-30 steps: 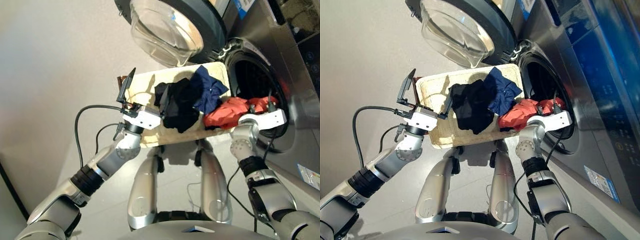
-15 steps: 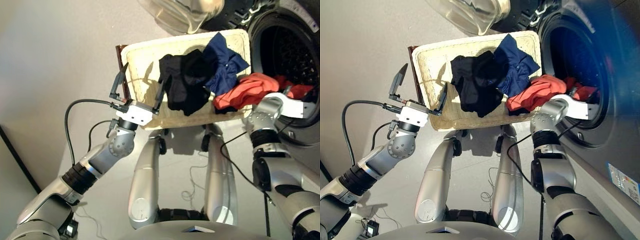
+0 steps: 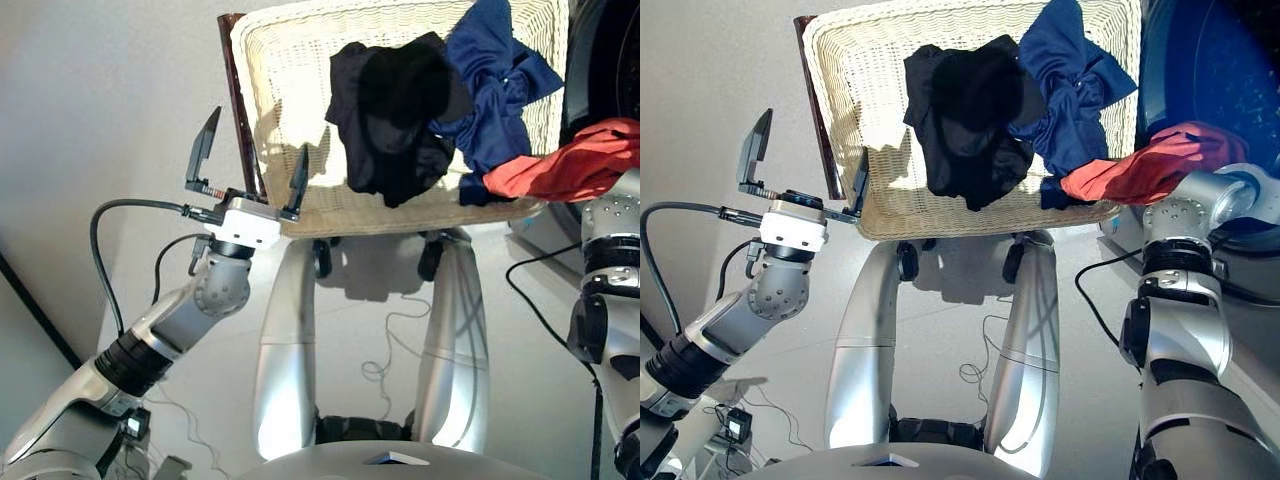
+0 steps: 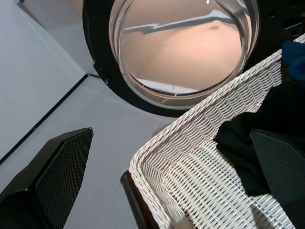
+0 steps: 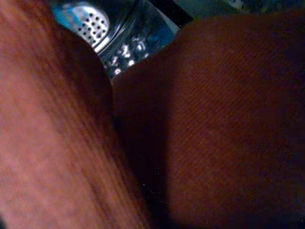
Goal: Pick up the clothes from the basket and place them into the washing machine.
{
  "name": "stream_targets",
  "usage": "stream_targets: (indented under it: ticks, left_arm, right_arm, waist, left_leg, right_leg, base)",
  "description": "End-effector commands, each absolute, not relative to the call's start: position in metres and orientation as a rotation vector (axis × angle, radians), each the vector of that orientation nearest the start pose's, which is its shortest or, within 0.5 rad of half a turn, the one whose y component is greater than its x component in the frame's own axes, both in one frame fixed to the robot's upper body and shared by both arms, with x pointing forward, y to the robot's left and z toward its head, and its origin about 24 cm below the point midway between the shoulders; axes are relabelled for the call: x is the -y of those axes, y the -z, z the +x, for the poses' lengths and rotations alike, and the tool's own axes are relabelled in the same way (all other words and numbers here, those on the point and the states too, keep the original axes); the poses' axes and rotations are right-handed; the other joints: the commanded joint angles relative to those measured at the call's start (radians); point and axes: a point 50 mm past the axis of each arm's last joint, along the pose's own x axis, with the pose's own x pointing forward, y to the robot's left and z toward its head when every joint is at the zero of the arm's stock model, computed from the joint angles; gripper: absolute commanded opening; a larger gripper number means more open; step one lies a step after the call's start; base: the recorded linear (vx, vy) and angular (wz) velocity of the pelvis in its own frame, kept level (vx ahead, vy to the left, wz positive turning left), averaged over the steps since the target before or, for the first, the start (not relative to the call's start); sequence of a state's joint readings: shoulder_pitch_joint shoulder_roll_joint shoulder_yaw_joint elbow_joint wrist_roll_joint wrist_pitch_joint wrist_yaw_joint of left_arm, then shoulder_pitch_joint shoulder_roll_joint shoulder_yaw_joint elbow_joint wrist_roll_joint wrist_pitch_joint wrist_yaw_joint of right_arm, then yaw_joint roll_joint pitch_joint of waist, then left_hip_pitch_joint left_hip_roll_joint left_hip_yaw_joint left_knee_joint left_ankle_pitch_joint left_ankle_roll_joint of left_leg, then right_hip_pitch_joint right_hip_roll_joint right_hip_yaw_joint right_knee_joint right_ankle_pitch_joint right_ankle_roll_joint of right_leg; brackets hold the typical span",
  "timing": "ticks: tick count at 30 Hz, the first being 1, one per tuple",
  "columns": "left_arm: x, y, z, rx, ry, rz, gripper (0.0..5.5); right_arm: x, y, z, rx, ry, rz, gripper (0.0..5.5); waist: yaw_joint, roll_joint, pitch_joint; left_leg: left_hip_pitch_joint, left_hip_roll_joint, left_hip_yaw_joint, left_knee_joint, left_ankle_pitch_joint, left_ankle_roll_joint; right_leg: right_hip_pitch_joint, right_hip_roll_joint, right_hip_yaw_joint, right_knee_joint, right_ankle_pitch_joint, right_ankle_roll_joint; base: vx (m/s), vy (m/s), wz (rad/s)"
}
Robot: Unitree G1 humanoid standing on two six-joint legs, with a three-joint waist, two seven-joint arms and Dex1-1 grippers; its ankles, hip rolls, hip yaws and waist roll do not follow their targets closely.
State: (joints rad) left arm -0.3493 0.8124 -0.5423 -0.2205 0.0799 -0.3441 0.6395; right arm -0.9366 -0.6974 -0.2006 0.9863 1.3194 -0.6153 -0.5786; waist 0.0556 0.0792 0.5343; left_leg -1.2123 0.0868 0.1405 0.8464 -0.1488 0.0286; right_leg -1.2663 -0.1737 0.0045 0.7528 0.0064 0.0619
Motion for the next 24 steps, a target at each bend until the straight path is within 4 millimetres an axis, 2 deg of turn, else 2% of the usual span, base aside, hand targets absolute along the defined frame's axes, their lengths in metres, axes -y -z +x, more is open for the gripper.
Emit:
stream_targets:
  ticks: [1,9,10,11,12,13,14,16,17,18,19,20,21,22,23,24]
  left_arm:
    - [-0.142,-0.191,0.229,0.988,0.127,0.443,5.50]
    - [-0.150,-0.197,0.225,0.996,0.127,0.466,5.50]
    - [-0.151,-0.198,0.225,0.997,0.127,0.469,5.50]
    - [-0.151,-0.197,0.225,0.993,0.133,0.466,5.50]
    - [-0.151,-0.197,0.225,0.989,0.140,0.472,5.50]
    - [-0.152,-0.197,0.225,0.985,0.145,0.475,5.50]
    - [-0.153,-0.196,0.225,0.978,0.152,0.479,5.50]
    - [-0.153,-0.195,0.226,0.965,0.169,0.480,5.50]
    - [-0.153,-0.194,0.226,0.956,0.178,0.483,5.50]
    - [-0.153,-0.194,0.226,0.949,0.180,0.479,5.50]
    - [-0.153,-0.192,0.227,0.937,0.185,0.478,5.50]
    - [-0.153,-0.191,0.227,0.927,0.188,0.472,5.50]
    - [-0.154,-0.191,0.228,0.921,0.188,0.473,5.50]
    - [-0.154,-0.190,0.229,0.910,0.187,0.472,5.50]
    - [-0.154,-0.187,0.230,0.898,0.188,0.469,5.50]
    - [-0.154,-0.187,0.231,0.894,0.183,0.469,5.50]
  right_arm:
    - [0.442,-0.290,0.260,0.959,1.160,0.807,0.00]
    - [0.457,-0.325,0.237,1.003,1.199,0.684,0.00]
    - [0.459,-0.328,0.234,1.009,1.205,0.663,0.00]
    - [0.460,-0.331,0.232,1.010,1.210,0.644,0.00]
    - [0.460,-0.333,0.232,1.008,1.203,0.617,0.00]
    - [0.460,-0.334,0.232,0.998,1.197,0.580,0.00]
    - [0.460,-0.333,0.233,0.984,1.190,0.552,0.00]
    - [0.459,-0.330,0.236,0.958,1.185,0.528,0.00]
    - [0.459,-0.326,0.239,0.938,1.184,0.527,0.37]
    - [0.459,-0.323,0.242,0.924,1.178,0.535,5.50]
    - [0.459,-0.318,0.244,0.910,1.173,0.551,5.50]
    - [0.457,-0.313,0.248,0.891,1.157,0.560,5.50]
    - [0.455,-0.310,0.253,0.879,1.128,0.561,5.50]
    - [0.450,-0.305,0.260,0.864,1.090,0.559,5.50]
    - [0.445,-0.302,0.265,0.858,1.061,0.552,5.50]
    - [0.440,-0.299,0.270,0.855,1.033,0.541,5.50]
  waist:
    - [-0.037,0.023,-0.014]
    - [-0.037,0.017,-0.014]
    - [-0.037,0.016,-0.015]
    - [-0.038,0.015,-0.014]
    - [-0.037,0.015,-0.015]
    - [-0.037,0.014,-0.016]
    - [-0.038,0.013,-0.014]
    - [-0.037,0.012,-0.017]
    - [-0.038,0.011,-0.014]
    - [-0.037,0.011,-0.015]
    - [-0.038,0.011,-0.017]
    - [-0.038,0.010,-0.014]
    - [-0.037,0.009,-0.017]
    - [-0.038,0.008,-0.016]
    - [-0.041,0.007,-0.014]
    - [-0.041,0.006,-0.015]
  left_leg:
    - [0.043,0.041,-0.057,-0.041,0.013,-0.121]
    - [0.016,0.039,-0.060,-0.011,0.007,-0.118]
    - [0.026,0.040,-0.066,-0.004,-0.014,-0.123]
    - [0.016,0.040,-0.061,-0.002,0.002,-0.118]
    - [0.027,0.041,-0.066,0.000,-0.017,-0.122]
    - [0.027,0.041,-0.066,0.003,-0.018,-0.122]
    - [0.017,0.040,-0.060,0.000,0.002,-0.117]
    - [0.025,0.039,-0.062,0.002,-0.016,-0.120]
    - [0.017,0.039,-0.057,-0.001,0.004,-0.115]
    - [0.024,0.037,-0.060,-0.001,-0.010,-0.118]
    - [0.029,0.038,-0.061,-0.004,-0.014,-0.118]
    - [0.023,0.039,-0.055,-0.011,0.006,-0.113]
    - [0.036,0.039,-0.059,-0.015,-0.011,-0.117]
    - [0.040,0.039,-0.058,-0.021,-0.009,-0.117]
    - [0.032,0.040,-0.051,-0.029,0.013,-0.110]
    - [0.045,0.039,-0.055,-0.032,-0.005,-0.115]
  right_leg:
    - [0.035,-0.008,0.013,0.094,-0.121,0.045]
    - [0.001,-0.005,0.017,0.126,-0.125,0.046]
    - [0.008,-0.003,0.021,0.137,-0.146,0.051]
    - [0.000,-0.005,0.018,0.135,-0.130,0.046]
    - [0.006,-0.002,0.021,0.143,-0.148,0.051]
    - [0.006,-0.002,0.021,0.146,-0.149,0.052]
    - [-0.002,-0.003,0.019,0.138,-0.128,0.048]
    - [0.007,-0.001,0.022,0.141,-0.144,0.054]
    - [0.001,-0.003,0.020,0.132,-0.122,0.050]
    - [0.008,-0.001,0.023,0.134,-0.135,0.053]
    - [0.013,-0.001,0.023,0.131,-0.138,0.055]
    - [0.010,-0.004,0.021,0.119,-0.117,0.050]
    - [0.021,-0.003,0.023,0.118,-0.134,0.055]
    - [0.026,-0.002,0.023,0.112,-0.132,0.055]
    - [0.020,-0.005,0.020,0.100,-0.110,0.049]
    - [0.032,-0.003,0.023,0.100,-0.126,0.054]
  base:
    - [0.000,0.000,0.000]
    - [0.009,-0.001,-0.006]
    - [0.000,0.000,0.000]
    - [0.070,0.000,-0.032]
    - [0.000,0.000,0.000]
    - [0.000,0.000,0.000]
    - [0.000,0.000,0.000]
    - [0.000,0.000,0.000]
    - [0.000,0.000,0.000]
    - [0.000,0.000,0.000]
    - [0.000,0.000,0.000]
    - [0.000,0.000,0.000]
    - [0.000,0.000,0.000]
    - [0.000,0.000,0.000]
    - [0.000,0.000,0.000]
    - [-0.094,0.019,-0.010]
